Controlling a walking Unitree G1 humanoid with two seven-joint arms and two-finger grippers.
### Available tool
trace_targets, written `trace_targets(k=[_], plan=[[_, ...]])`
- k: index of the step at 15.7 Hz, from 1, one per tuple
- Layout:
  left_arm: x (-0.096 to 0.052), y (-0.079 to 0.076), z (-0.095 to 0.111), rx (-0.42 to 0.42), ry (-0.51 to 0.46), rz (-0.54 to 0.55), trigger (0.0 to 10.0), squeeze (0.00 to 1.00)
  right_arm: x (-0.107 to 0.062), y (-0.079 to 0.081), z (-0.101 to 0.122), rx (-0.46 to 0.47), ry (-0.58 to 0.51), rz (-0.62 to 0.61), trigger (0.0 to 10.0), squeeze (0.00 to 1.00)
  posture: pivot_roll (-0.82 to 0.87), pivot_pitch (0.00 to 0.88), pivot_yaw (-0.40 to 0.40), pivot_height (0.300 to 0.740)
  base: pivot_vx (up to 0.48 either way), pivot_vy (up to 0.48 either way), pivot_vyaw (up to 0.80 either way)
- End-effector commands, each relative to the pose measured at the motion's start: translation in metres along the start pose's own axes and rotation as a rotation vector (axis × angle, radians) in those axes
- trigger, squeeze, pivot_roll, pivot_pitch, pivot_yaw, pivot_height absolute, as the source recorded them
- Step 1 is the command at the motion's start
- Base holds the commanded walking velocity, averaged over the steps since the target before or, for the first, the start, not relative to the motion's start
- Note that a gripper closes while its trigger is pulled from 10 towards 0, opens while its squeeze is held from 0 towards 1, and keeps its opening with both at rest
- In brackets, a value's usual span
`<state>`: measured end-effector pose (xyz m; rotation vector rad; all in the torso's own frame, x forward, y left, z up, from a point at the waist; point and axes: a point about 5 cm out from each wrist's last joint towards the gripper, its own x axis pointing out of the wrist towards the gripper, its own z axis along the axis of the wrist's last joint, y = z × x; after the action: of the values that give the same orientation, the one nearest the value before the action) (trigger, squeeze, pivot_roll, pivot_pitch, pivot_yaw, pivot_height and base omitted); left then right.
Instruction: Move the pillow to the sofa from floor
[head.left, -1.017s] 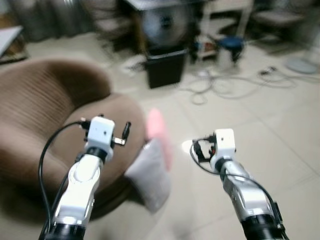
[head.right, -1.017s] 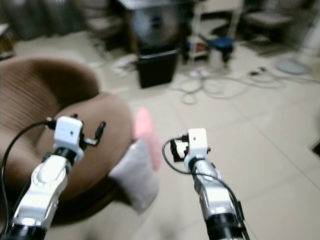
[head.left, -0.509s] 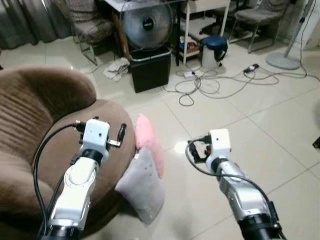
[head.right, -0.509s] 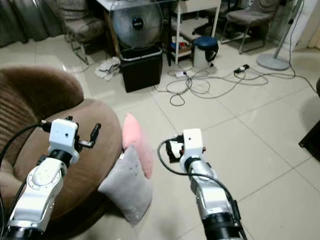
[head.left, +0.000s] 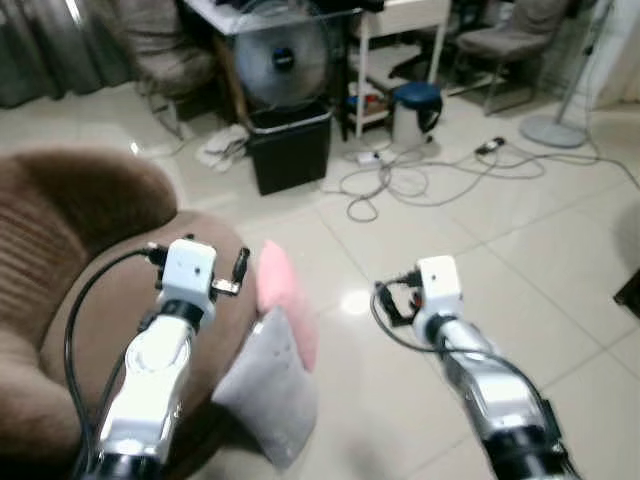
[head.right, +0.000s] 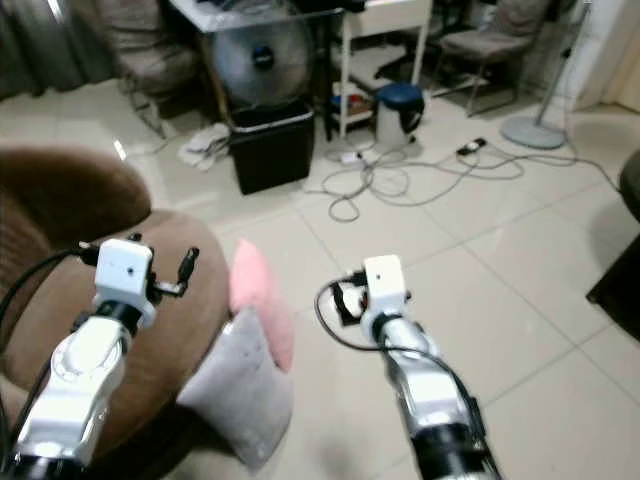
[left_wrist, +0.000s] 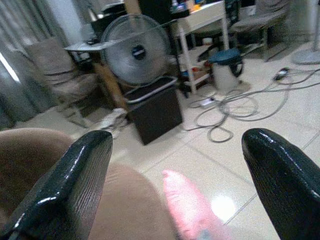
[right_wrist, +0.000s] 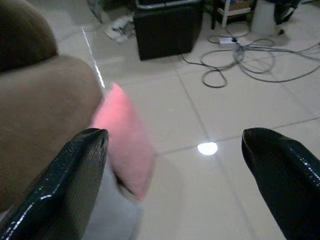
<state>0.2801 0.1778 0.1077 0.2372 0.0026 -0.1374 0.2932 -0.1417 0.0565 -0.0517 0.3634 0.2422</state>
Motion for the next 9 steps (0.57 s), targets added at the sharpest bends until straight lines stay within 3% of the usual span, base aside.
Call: trace_targets(k=[1, 4, 9], plan=[[-0.0021, 0.0045, -0.0024, 0.011, 0.010, 0.013, 10.0, 0.00, 0.0024, 0.0046, 0.0057, -0.017, -0.017, 0.021, 10.0, 0.00, 0.06, 0.000, 0.032, 0.740, 0.319, 0.000, 0.00], [-0.0025, 0.0037, -0.0018, 0.010, 0.008, 0.012, 10.0, 0.00, 0.0024, 0.0051, 0.0065, -0.009, -0.026, 0.024, 10.0, 0.00, 0.06, 0.000, 0.033, 0.740, 0.315, 0.000, 0.75], [-0.0002, 0.0033, -0.0011, 0.010, 0.005, 0.006, 10.0, 0.00, 0.0028, 0.0043, 0.0060, 0.010, -0.026, 0.026, 10.0, 0.00, 0.06, 0.000, 0.038, 0.740, 0.322, 0.000, 0.00]])
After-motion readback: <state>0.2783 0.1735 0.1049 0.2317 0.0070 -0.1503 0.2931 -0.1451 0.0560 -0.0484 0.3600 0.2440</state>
